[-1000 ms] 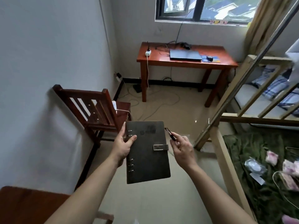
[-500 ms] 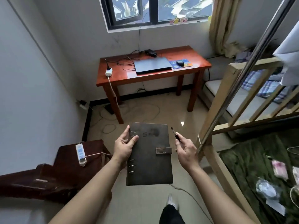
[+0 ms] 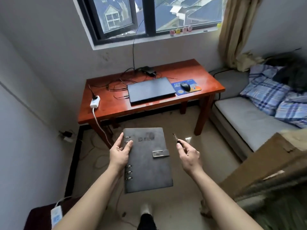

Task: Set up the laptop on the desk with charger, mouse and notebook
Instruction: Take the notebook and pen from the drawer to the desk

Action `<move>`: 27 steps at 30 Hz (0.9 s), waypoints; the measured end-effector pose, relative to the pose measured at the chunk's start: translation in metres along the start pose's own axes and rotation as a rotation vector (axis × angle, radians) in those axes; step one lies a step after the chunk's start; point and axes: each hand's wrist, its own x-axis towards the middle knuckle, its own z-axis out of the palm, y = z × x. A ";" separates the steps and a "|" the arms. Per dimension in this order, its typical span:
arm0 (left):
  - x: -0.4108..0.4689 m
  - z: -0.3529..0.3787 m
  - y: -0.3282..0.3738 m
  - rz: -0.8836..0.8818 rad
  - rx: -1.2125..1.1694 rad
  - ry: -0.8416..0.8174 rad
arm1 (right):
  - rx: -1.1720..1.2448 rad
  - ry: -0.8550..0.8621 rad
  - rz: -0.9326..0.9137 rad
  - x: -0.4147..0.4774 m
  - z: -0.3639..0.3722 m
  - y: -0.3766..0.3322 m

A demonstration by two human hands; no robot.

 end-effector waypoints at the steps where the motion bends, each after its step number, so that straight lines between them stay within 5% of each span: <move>1: 0.024 0.008 0.000 -0.008 -0.013 -0.015 | -0.023 0.013 0.019 0.020 0.006 -0.002; 16: 0.330 0.212 0.065 -0.091 -0.074 -0.271 | 0.048 0.292 0.246 0.301 0.000 -0.029; 27: 0.475 0.390 0.051 -0.162 -0.010 -0.051 | -0.020 -0.016 0.272 0.554 -0.040 0.032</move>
